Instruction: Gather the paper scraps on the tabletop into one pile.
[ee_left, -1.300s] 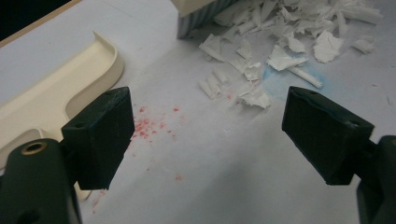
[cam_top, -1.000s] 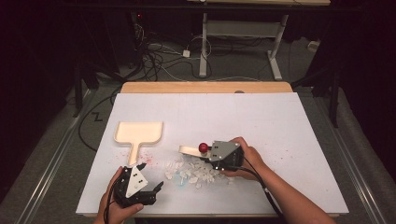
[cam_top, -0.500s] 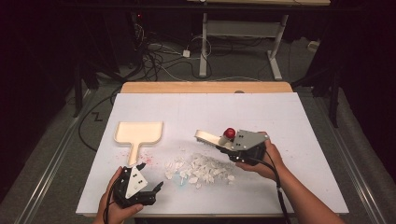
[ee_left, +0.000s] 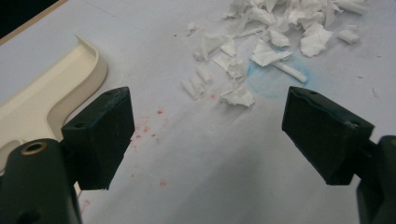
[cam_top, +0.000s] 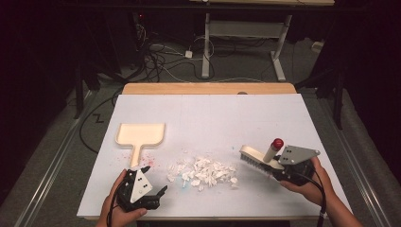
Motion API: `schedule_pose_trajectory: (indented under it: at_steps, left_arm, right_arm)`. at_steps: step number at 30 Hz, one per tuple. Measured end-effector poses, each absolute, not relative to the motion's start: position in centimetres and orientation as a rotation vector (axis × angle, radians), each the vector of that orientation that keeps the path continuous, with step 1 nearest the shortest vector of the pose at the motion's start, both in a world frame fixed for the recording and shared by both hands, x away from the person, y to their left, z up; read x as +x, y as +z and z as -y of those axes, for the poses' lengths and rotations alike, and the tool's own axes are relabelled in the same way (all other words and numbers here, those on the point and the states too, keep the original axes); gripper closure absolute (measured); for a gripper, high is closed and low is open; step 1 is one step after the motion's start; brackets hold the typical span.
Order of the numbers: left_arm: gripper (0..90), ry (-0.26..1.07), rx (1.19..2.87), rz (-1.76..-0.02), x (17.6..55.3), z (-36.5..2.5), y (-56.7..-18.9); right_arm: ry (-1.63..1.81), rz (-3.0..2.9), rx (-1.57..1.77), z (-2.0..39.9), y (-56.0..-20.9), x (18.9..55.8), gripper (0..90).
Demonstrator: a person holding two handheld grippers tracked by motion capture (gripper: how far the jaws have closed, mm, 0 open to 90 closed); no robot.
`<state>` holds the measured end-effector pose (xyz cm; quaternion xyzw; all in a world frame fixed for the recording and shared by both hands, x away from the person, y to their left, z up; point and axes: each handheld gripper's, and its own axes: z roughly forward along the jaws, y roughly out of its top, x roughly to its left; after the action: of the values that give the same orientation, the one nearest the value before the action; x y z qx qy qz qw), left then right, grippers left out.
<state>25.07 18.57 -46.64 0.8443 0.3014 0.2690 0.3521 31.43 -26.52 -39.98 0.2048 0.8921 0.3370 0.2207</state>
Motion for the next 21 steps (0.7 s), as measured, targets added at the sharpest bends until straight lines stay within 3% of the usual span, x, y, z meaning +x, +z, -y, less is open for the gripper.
schedule_pose_trajectory:
  at_steps: [16,21]
  left_arm:
    - [16.2,0.688,2.2,-0.763,25.2,-18.5,-46.8]
    - [16.3,0.688,2.196,-0.768,25.2,-18.7,-46.8]
  right_arm:
    - [0.964,-2.555,0.409,19.6,-41.1,30.1,67.9]
    - [0.987,-2.505,0.428,19.9,-40.6,30.0,67.9]
